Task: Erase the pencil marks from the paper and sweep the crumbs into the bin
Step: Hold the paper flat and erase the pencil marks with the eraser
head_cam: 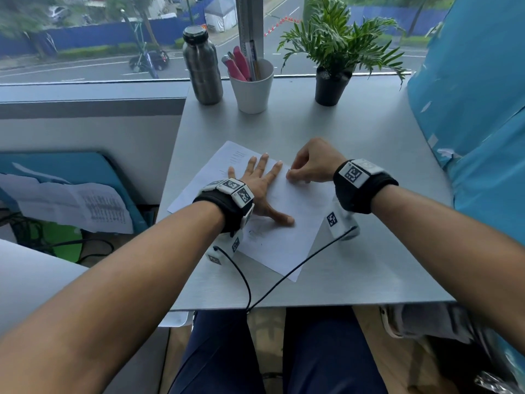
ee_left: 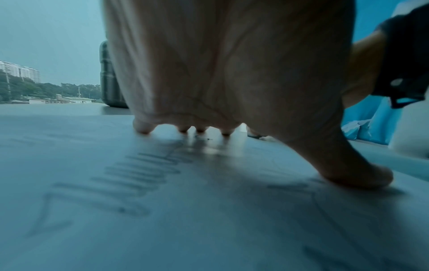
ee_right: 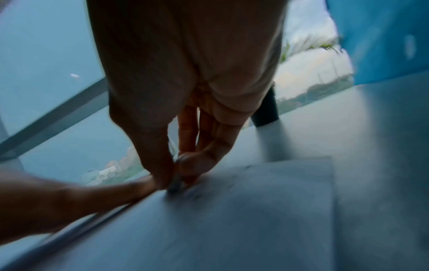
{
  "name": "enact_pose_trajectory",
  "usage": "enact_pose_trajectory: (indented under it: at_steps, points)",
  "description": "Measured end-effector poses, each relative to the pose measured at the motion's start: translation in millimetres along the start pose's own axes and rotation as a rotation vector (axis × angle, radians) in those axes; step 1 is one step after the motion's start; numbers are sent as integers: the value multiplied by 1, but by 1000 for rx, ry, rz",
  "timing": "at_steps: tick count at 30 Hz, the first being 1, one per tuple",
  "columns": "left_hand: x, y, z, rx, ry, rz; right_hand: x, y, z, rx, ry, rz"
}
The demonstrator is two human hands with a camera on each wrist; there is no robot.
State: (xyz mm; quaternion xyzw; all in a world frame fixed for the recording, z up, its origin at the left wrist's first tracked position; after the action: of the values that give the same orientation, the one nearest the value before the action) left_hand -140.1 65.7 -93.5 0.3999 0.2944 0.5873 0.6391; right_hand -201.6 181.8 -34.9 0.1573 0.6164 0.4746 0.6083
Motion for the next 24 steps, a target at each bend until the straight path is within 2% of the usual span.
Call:
enact_pose_trajectory:
  at_steps: [5,8,10,12,15,17,19,21,23,24]
  points:
    - [0,0,-1,9,1,-19,9,36,-2,189,-63,16]
    - [-1,-1,-1,4,2,-21,14,32,13,72,-83,0]
    - [1,-1,0,1,-6,-30,27,29,24,-8,-141,84]
    - [0,0,-1,0,-11,-50,39,29,32,-22,-180,166]
    - [1,4,-1,11,-20,-142,47,27,37,-11,-174,142]
    - [16,9,5,61,-122,-212,47,27,38,-3,-164,128]
    - [43,11,15,97,-326,-219,46,29,36,7,-152,116]
    - [63,3,26,44,-505,-170,45,29,37,6,-134,111]
    - [65,-4,22,4,-557,-186,45,30,37,8,-123,103]
    - [58,-4,15,7,-525,-206,46,30,37,8,-125,91]
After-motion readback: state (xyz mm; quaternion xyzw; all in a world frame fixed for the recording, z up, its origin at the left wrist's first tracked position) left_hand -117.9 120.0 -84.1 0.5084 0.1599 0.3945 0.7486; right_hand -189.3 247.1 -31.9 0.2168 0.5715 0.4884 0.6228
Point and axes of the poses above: each hand's wrist, its own z-axis away from the middle knuckle, its own y-axis out of the back of the hand, x = y × z, the point moved 9 cm from there along -z, towards the middle knuckle, and after that the axes turned 5 degrees about -z, right-handed, at the moved point
